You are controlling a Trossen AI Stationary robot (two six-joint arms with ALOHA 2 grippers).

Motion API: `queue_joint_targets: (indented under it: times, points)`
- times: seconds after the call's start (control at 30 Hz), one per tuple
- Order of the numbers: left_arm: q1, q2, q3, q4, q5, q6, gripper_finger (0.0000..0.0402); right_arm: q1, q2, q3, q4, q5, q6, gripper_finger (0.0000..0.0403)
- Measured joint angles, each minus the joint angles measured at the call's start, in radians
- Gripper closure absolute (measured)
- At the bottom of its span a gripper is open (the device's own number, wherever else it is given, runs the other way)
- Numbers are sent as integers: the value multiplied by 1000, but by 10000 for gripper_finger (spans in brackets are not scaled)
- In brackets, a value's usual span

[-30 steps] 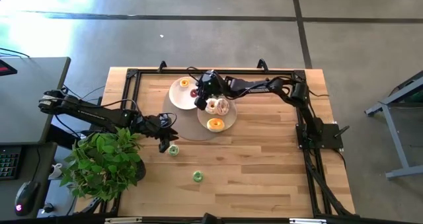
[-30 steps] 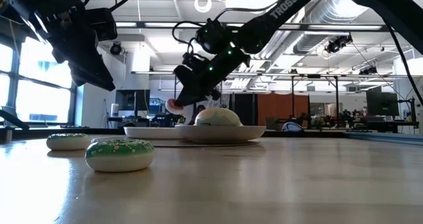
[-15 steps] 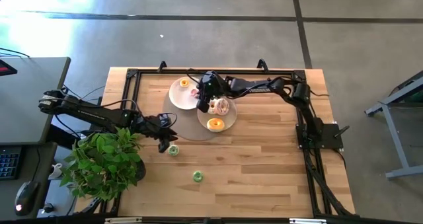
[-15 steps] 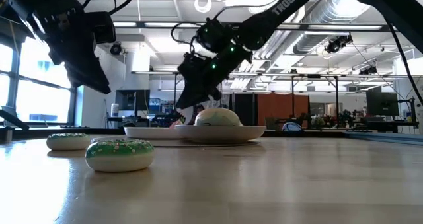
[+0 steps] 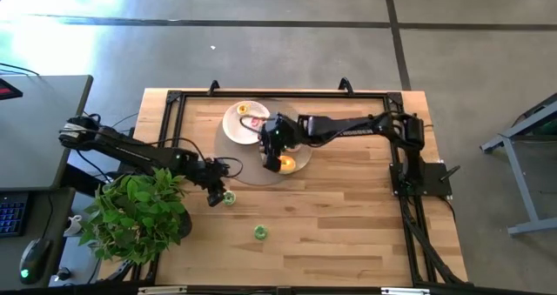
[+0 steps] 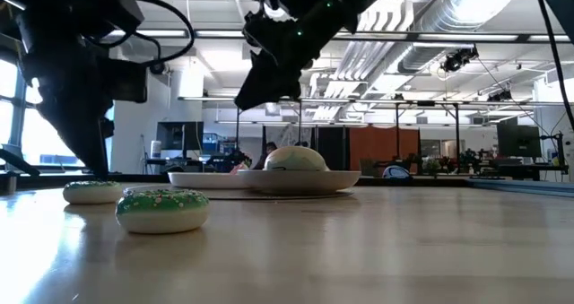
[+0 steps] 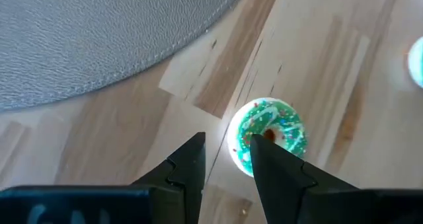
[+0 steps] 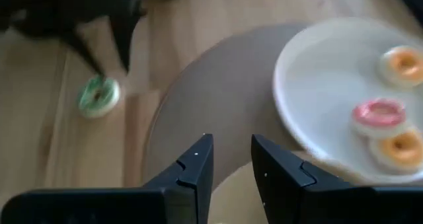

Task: Pick & Place donuts
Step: Put the top small green doughnut on the white plate

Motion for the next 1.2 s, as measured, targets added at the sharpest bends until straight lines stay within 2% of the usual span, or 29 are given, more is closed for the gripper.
queue_joint_targets:
  times: [0.27,0.53,0.7,0.83,0.93,1.1,1.2]
  points:
    - [-4,138,3,44,24,-1,283,92,-2,0,-137,2,0,304]
    - [-4,136,0,84,36,-5,283,124,-2,0,-203,37,27,304]
    - [-5,132,-2,95,102,-1,319,138,-2,0,-206,-65,47,304]
    - [-5,157,1,104,130,0,380,176,-2,-32,-159,-214,55,304]
    - [-3,160,2,105,127,-18,393,224,-2,-83,-52,-291,76,304]
    - [-3,141,5,120,97,-21,399,302,0,-191,151,-289,128,304]
    - [-3,116,48,99,63,-17,400,330,1,-206,198,-288,154,304]
